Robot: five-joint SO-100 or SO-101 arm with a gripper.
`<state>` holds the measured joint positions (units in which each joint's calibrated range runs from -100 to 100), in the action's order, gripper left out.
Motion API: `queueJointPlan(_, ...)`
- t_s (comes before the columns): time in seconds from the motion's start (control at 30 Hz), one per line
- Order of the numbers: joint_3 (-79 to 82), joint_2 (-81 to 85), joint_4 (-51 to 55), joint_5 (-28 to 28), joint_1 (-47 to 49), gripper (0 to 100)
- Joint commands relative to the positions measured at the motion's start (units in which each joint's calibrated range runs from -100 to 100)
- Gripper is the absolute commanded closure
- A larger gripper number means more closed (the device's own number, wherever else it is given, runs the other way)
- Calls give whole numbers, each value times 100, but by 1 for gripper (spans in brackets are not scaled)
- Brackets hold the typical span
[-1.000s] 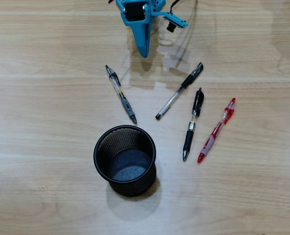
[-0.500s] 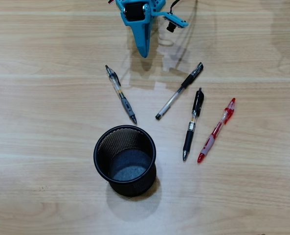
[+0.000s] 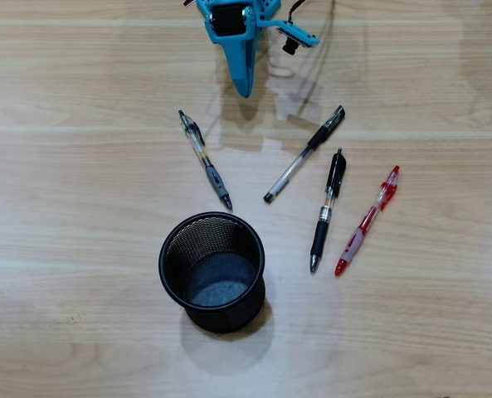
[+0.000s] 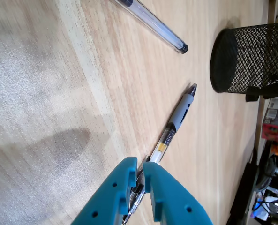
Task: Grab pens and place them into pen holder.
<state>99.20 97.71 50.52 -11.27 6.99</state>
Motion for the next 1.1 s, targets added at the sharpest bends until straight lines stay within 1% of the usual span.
queueJointPlan(0.0,26,86,-28,33,-32,98)
queueJointPlan(0.27,-10,95,66,33,-186,98)
queueJointPlan(0.3,-46,103,221,33,-232,98)
queueJointPlan(0.43,-641,103,1444,33,-259,98)
queueJointPlan(0.5,-866,103,1668,33,-259,98)
queueJointPlan(0.87,-1939,61,1599,2,-186,98)
queueJointPlan(0.93,-2038,27,1358,2,-141,98)
queueJointPlan(1.07,-2029,-157,540,2,113,98)
